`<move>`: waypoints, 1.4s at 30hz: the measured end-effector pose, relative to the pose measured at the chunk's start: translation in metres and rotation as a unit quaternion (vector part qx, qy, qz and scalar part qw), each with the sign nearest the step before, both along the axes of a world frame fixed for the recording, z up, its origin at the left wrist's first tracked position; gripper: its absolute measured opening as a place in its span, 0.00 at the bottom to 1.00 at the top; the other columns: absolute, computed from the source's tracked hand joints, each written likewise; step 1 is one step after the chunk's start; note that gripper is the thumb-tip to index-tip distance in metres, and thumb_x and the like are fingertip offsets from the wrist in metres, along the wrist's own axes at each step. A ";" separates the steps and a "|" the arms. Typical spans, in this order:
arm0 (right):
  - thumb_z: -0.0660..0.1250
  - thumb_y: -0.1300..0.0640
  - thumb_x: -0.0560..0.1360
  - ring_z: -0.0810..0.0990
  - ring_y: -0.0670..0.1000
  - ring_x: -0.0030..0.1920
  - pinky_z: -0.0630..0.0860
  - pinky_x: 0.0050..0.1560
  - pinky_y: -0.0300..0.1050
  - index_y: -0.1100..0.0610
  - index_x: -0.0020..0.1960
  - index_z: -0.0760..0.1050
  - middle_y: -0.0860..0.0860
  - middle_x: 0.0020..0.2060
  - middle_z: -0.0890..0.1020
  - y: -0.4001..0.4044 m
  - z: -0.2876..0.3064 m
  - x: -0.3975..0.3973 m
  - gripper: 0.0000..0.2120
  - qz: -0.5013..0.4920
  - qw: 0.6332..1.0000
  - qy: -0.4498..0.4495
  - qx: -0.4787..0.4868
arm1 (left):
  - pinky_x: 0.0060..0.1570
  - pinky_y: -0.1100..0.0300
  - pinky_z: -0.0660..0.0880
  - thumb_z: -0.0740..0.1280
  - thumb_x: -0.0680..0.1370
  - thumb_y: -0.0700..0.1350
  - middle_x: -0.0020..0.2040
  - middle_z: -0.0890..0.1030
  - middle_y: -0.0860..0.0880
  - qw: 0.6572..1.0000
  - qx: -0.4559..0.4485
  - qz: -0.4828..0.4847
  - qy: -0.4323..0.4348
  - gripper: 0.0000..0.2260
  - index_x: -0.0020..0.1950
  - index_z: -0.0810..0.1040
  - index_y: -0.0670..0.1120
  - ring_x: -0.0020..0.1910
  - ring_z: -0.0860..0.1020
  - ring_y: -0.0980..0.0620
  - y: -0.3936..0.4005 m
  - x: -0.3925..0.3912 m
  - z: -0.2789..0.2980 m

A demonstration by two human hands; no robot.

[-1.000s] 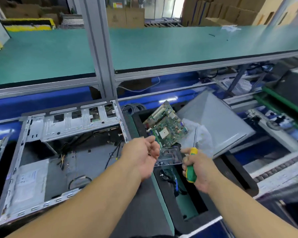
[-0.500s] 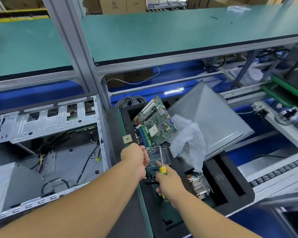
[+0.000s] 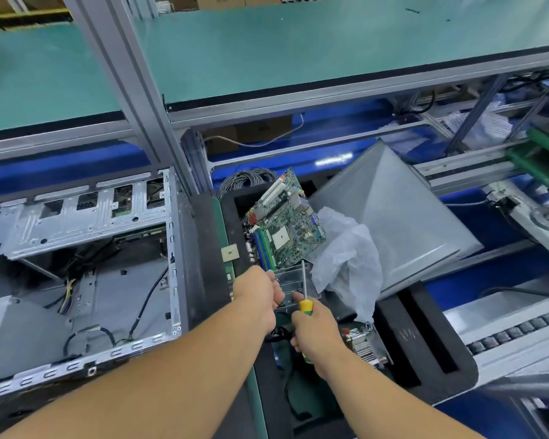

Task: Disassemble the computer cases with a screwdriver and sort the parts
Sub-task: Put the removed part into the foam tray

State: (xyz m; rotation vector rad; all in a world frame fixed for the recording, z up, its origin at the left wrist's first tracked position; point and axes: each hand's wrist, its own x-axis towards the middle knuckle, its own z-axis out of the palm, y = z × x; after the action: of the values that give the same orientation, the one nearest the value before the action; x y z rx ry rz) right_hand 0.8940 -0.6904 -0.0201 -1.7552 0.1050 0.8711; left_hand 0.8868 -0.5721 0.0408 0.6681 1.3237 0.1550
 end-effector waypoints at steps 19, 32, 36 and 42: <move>0.59 0.65 0.74 0.69 0.52 0.30 0.73 0.27 0.40 0.41 0.67 0.75 0.50 0.30 0.72 -0.011 -0.009 0.006 0.28 0.018 1.000 -0.004 0.007 | 0.74 0.48 0.63 0.50 0.86 0.53 0.73 0.75 0.39 0.997 -0.003 -0.035 -0.075 0.24 0.71 0.75 0.39 0.76 0.68 0.43 0.010 -0.002 0.015; 0.60 0.58 0.70 0.76 0.49 0.30 0.82 0.38 0.54 0.33 0.62 0.75 0.40 0.37 0.83 -0.008 0.024 -0.003 0.27 0.005 0.993 -0.113 -0.014 | 0.73 0.45 0.70 0.53 0.83 0.45 0.60 0.83 0.37 0.973 0.047 0.014 -0.226 0.20 0.63 0.79 0.37 0.65 0.79 0.40 0.033 -0.030 0.080; 0.62 0.64 0.71 0.70 0.51 0.28 0.75 0.32 0.51 0.36 0.55 0.79 0.48 0.29 0.76 0.024 0.068 -0.008 0.24 0.021 0.992 -0.107 0.055 | 0.69 0.46 0.73 0.53 0.84 0.45 0.58 0.84 0.36 0.962 0.074 0.053 -0.256 0.19 0.60 0.80 0.37 0.61 0.81 0.40 0.067 -0.043 0.104; 0.65 0.71 0.77 0.80 0.54 0.33 0.80 0.35 0.48 0.51 0.60 0.80 0.59 0.40 0.85 0.117 0.139 -0.030 0.19 0.033 0.982 -0.031 0.183 | 0.44 0.56 0.82 0.65 0.79 0.42 0.40 0.85 0.45 0.956 0.150 0.160 -0.194 0.09 0.51 0.82 0.39 0.41 0.84 0.47 0.139 -0.101 0.111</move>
State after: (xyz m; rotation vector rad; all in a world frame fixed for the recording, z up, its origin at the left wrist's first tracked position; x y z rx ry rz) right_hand 0.8637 -0.5737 0.1185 -1.4436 -0.1473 0.8246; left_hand 0.7862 -0.4332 0.1513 0.6316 1.0246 0.7270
